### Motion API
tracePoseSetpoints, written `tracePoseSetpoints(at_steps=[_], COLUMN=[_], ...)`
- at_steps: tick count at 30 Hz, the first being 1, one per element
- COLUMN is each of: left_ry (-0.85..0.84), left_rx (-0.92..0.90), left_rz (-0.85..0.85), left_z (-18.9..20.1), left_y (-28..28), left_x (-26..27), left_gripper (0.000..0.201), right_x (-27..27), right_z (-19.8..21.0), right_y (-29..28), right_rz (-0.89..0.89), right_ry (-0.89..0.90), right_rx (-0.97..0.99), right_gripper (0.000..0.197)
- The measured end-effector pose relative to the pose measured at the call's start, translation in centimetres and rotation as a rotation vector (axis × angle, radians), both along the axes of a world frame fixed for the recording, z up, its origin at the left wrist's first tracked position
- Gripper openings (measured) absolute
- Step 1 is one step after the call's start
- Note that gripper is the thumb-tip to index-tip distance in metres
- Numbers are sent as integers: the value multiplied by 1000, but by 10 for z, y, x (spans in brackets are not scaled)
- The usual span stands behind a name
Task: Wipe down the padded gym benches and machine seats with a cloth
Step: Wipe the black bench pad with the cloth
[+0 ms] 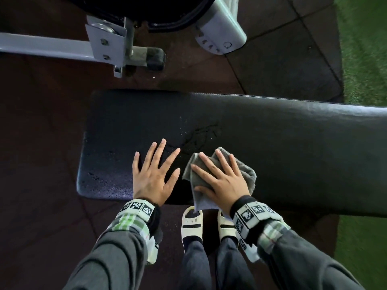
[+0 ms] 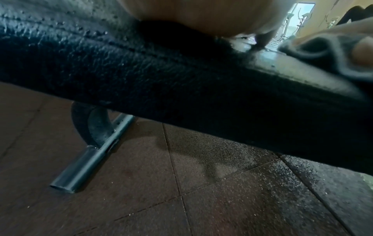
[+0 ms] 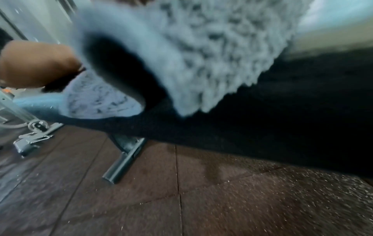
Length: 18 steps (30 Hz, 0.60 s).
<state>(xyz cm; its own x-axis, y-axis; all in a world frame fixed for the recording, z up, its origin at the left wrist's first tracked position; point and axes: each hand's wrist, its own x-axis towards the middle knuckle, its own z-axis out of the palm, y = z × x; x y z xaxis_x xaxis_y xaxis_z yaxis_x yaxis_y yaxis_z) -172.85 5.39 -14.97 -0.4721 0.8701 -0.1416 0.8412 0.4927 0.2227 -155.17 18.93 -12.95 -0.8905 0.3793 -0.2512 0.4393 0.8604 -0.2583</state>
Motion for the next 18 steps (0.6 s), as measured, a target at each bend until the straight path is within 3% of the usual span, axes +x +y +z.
tracePoseSetpoints(at_steps=[8,11,13,16,18], left_ry=[49,57,50,35,21], left_rx=[-7,22,26,15,7], left_rz=[88,94,103,118,124], left_z=[-4,-5,-4,-2,-1], left_y=[19,19,19,21,21], left_x=[-30,-27,-28,-28,-28], left_gripper=[55,53,53,54,54], right_x=[62,55,36,-2,-30], right_z=[-2,-2,-1,-3,3], right_y=[18,10,7,12,22], right_rz=[113,110,155,216,223], right_ry=[-17,-17,-60,-127,-136], right_rx=[2,19,2,-81,-62], right_gripper=[57,56,69,109,119])
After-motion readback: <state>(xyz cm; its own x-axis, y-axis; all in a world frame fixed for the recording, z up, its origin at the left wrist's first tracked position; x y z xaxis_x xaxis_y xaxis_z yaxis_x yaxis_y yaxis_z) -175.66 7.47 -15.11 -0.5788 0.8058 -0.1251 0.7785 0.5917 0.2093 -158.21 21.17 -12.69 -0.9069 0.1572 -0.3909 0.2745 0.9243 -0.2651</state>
